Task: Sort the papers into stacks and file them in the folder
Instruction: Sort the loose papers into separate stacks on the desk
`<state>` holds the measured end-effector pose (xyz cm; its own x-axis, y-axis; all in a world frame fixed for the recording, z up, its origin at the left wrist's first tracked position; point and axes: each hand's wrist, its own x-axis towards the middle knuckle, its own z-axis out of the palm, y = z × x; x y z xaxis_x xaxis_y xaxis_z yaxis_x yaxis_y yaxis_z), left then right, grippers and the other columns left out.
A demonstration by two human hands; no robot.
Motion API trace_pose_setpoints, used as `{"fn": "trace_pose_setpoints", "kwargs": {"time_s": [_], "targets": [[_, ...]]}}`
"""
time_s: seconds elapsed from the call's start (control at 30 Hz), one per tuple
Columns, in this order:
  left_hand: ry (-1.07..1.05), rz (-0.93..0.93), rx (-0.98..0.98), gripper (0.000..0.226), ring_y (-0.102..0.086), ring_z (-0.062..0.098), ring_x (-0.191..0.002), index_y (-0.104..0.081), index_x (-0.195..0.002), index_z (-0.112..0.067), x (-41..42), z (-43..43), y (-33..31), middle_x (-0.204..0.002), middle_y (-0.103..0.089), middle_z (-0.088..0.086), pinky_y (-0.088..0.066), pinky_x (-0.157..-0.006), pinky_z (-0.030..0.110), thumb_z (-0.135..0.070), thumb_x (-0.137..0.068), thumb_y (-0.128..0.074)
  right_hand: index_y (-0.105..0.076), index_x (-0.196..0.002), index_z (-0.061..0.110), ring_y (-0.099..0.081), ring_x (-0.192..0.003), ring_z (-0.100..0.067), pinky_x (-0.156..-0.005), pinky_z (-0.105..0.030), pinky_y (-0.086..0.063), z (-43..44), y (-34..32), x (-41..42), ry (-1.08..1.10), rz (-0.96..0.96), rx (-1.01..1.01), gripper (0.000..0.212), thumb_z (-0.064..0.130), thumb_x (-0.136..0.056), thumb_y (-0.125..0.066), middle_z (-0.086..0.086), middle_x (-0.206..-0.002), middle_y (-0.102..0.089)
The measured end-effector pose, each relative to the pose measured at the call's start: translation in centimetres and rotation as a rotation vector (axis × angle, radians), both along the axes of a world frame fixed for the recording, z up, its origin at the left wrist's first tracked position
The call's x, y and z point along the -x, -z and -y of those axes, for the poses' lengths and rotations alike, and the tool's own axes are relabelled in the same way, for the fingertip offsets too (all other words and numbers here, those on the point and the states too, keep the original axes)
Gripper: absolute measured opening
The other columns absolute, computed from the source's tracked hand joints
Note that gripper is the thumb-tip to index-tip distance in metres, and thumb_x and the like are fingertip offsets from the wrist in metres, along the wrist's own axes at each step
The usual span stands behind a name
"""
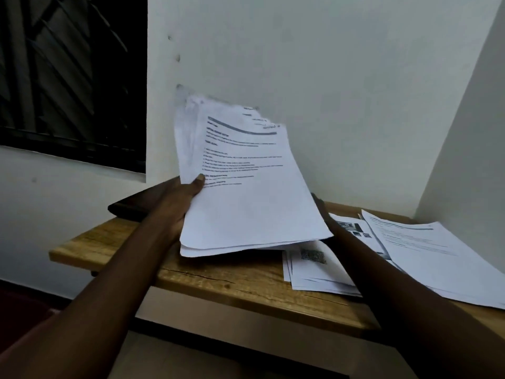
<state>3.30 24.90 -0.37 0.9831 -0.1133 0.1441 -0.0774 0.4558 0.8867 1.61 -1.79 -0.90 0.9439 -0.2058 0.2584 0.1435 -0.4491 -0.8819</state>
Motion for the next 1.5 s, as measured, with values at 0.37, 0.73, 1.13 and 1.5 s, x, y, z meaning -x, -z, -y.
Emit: {"fn": "trace_pose_setpoints", "kwargs": {"time_s": [0.37,0.73,1.13,1.5], "targets": [[0.044,0.144,-0.089,0.026,-0.072,0.026,-0.099,-0.063,-0.122,-0.014,-0.1,0.8,1.8,-0.113,-0.073,0.008,-0.059,-0.084,0.044,-0.019,-0.097,-0.057,-0.066,-0.116,0.007,-0.071,-0.097,-0.026,-0.085,-0.037,-0.056,-0.6,-4.1,3.0,-0.097,0.056,-0.256,0.031,0.018,-0.087,-0.070,-0.012,-0.111,-0.072],[0.106,0.135,0.015,0.026,-0.072,0.029,-0.100,-0.064,-0.120,-0.014,0.3,1.0,1.8,-0.114,-0.073,0.010,-0.061,-0.077,0.043,-0.022,-0.096,-0.057,-0.065,-0.107,0.007,-0.069,-0.078,-0.024,-0.075,-0.033,-0.058,-0.5,-3.8,3.3,-0.001,0.177,-0.369,0.029,-0.002,-0.080,-0.072,-0.016,-0.097,-0.073],[-0.022,0.136,0.011,0.027,-0.073,0.020,-0.090,-0.063,-0.121,-0.013,-0.3,0.1,1.8,-0.108,-0.074,0.006,-0.061,-0.070,0.032,-0.025,-0.099,-0.055,-0.074,-0.074,0.033,-0.069,-0.083,-0.031,-0.083,-0.050,-0.057,1.9,-3.5,1.4,0.344,0.238,-0.285,0.003,0.033,-0.072,-0.071,-0.009,-0.089,-0.075],[-0.047,0.119,0.030,0.114,-0.042,0.042,-0.134,-0.060,-0.123,0.005,-2.6,-6.2,-0.5,-0.140,-0.044,0.032,-0.022,-0.118,0.055,-0.070,-0.040,-0.085,-0.073,-0.103,0.001,-0.065,-0.104,-0.031,-0.098,-0.041,-0.049,1.2,-1.4,-1.0,0.530,0.139,-0.189,0.021,0.013,-0.088,-0.066,-0.017,-0.107,-0.071]]}}
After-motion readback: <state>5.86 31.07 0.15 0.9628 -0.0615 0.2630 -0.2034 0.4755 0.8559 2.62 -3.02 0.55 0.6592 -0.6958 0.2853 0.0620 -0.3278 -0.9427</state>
